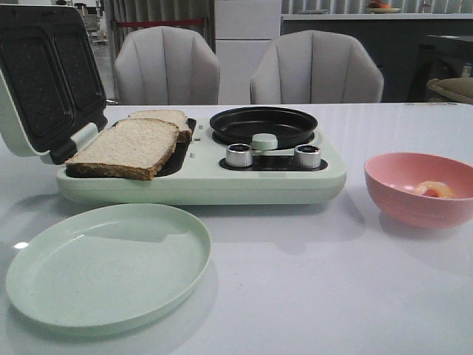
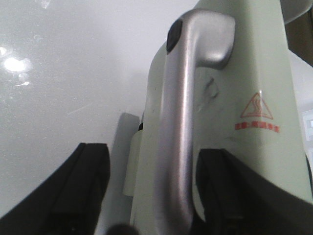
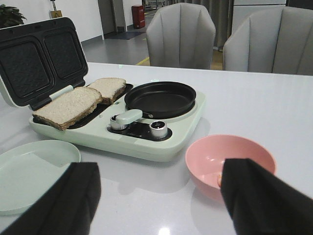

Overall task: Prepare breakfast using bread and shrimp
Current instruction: 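Grasp the lid handle with the left gripper and swing the lid closed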

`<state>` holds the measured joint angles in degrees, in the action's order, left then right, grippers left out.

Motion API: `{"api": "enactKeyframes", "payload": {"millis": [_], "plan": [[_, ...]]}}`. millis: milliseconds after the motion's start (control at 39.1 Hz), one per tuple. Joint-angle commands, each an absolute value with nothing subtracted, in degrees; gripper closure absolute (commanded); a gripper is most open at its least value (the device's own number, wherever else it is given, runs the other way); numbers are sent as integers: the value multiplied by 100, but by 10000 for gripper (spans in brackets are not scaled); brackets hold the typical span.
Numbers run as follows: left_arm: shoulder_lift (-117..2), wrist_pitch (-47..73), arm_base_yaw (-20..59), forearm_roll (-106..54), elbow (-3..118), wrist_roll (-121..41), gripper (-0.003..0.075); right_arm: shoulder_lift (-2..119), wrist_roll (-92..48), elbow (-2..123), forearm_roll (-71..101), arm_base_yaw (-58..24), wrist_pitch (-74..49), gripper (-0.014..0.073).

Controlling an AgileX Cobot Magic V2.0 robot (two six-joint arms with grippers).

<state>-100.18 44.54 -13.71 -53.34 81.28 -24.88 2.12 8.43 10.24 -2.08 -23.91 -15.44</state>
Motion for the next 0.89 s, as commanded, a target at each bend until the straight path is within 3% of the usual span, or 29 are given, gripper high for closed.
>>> {"api": "enactKeyframes", "payload": {"millis": [0,128,230,562,868], "plan": [[-9817,4417,-1367,-5714,8320,-2552,333,268,831,1179,-227,-2345,-1034,-11],[-9828,4582,-1367,-5915,8320,-2896,473,268,831,1179,-227,-2345,-1034,-11],[-9828,4814,-1367,-6278,8320,-3193,515,268,831,1179,-227,-2345,-1034,-11],[-9828,5377,-604,-6792,8320,-4155,512,268,831,1179,-227,-2345,-1034,-11],[-9828,5010,687,-5462,8274,-4283,512,268,831,1179,-227,-2345,-1034,-11]]}}
